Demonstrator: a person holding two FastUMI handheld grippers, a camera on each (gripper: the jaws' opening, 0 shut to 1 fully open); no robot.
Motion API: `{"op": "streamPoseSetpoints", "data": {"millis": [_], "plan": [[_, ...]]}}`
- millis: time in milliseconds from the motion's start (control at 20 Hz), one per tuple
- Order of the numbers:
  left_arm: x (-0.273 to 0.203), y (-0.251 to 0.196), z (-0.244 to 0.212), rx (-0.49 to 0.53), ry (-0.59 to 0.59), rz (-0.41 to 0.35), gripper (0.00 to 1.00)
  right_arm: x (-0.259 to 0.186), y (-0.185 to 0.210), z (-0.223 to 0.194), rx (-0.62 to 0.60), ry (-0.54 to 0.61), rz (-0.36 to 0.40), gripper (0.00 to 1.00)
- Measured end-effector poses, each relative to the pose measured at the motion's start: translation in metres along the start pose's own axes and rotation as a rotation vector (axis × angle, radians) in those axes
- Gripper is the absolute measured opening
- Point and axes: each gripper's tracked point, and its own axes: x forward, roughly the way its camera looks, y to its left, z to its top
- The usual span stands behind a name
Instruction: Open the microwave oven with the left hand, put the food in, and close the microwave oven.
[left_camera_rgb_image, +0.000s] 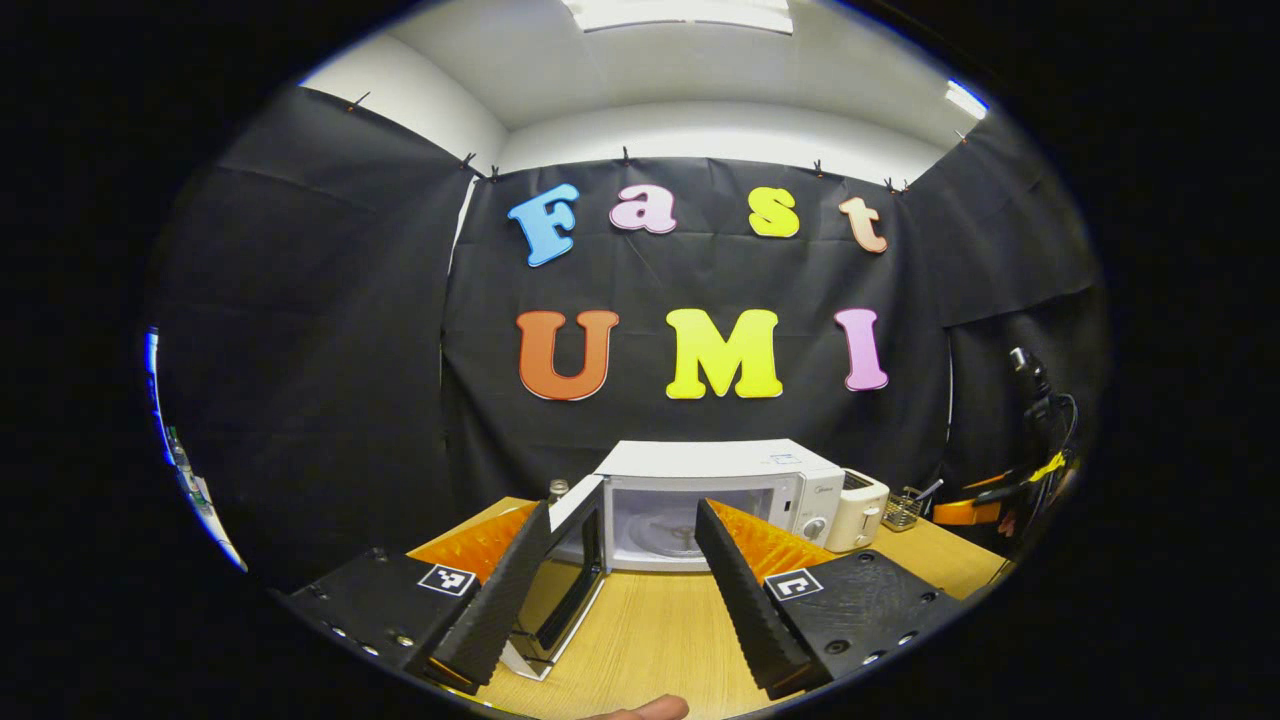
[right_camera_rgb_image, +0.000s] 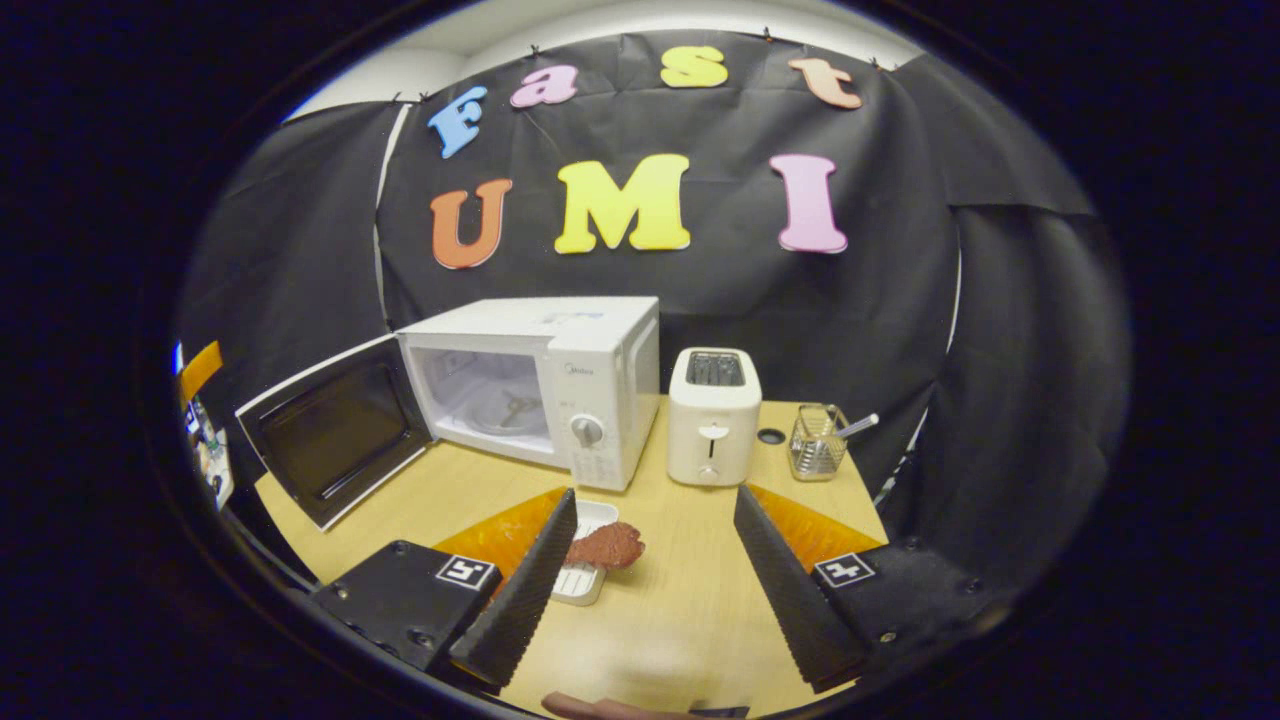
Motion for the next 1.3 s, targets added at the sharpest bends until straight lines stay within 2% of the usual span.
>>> {"op": "streamPoseSetpoints", "data": {"millis": [50, 200, 250, 300, 350, 400, 500, 550, 600, 650, 700, 800, 850, 950, 1100, 1150, 1200, 1300], "plan": [[0.004, -0.002, 0.003, 0.006, -0.006, 0.005, 0.89, 0.012, 0.000, -0.007, 0.017, 0.038, 0.024, 1.00], [0.012, -0.006, 0.011, 0.021, -0.037, 0.018, 0.89, 0.044, 0.003, -0.035, 0.084, 0.180, 0.098, 1.00], [0.014, -0.007, 0.011, 0.020, -0.036, 0.019, 0.89, 0.054, 0.005, -0.043, 0.118, 0.225, 0.127, 0.89], [0.015, -0.009, 0.008, 0.016, -0.032, 0.016, 0.89, 0.062, 0.007, -0.052, 0.158, 0.268, 0.158, 0.99], [0.018, -0.010, 0.006, 0.012, -0.030, 0.014, 0.89, 0.070, 0.008, -0.059, 0.201, 0.307, 0.185, 0.98], [0.020, -0.008, 0.005, 0.008, -0.026, 0.017, 0.89, 0.074, 0.013, -0.066, 0.245, 0.346, 0.218, 0.87], [0.024, -0.004, 0.000, 0.007, -0.009, 0.026, 0.89, 0.084, 0.020, -0.076, 0.326, 0.414, 0.272, 1.00], [0.026, -0.004, -0.004, 0.011, 0.001, 0.029, 0.89, 0.091, 0.021, -0.081, 0.362, 0.443, 0.286, 0.76], [0.025, -0.002, -0.007, 0.016, 0.008, 0.031, 0.89, 0.095, 0.022, -0.085, 0.390, 0.464, 0.300, 0.73], [0.025, 0.000, -0.008, 0.023, 0.014, 0.033, 0.89, 0.099, 0.022, -0.089, 0.416, 0.483, 0.313, 0.80], [0.024, 0.000, -0.010, 0.028, 0.018, 0.037, 0.89, 0.101, 0.023, -0.093, 0.449, 0.497, 0.326, 0.63], [0.024, 0.001, -0.014, 0.029, 0.027, 0.042, 0.89, 0.102, 0.026, -0.101, 0.511, 0.524, 0.344, 0.37], [0.023, 0.002, -0.016, 0.026, 0.032, 0.042, 0.89, 0.097, 0.025, -0.097, 0.505, 0.534, 0.372, 0.24], [0.022, 0.001, -0.018, 0.030, 0.037, 0.036, 0.89, 0.093, 0.030, -0.098, 0.504, 0.521, 0.384, 0.16], [0.019, 0.004, -0.017, 0.041, 0.034, 0.039, 0.89, 0.085, 0.032, -0.093, 0.481, 0.503, 0.372, 0.15], [0.018, 0.005, -0.016, 0.040, 0.030, 0.040, 0.89, 0.083, 0.032, -0.089, 0.458, 0.490, 0.362, 0.24], [0.017, 0.006, -0.016, 0.037, 0.027, 0.038, 0.89, 0.079, 0.031, -0.086, 0.427, 0.465, 0.340, 0.15], [0.012, 0.009, -0.016, 0.027, 0.021, 0.035, 0.89, 0.074, 0.030, -0.080, 0.338, 0.415, 0.289, 0.15]]}}
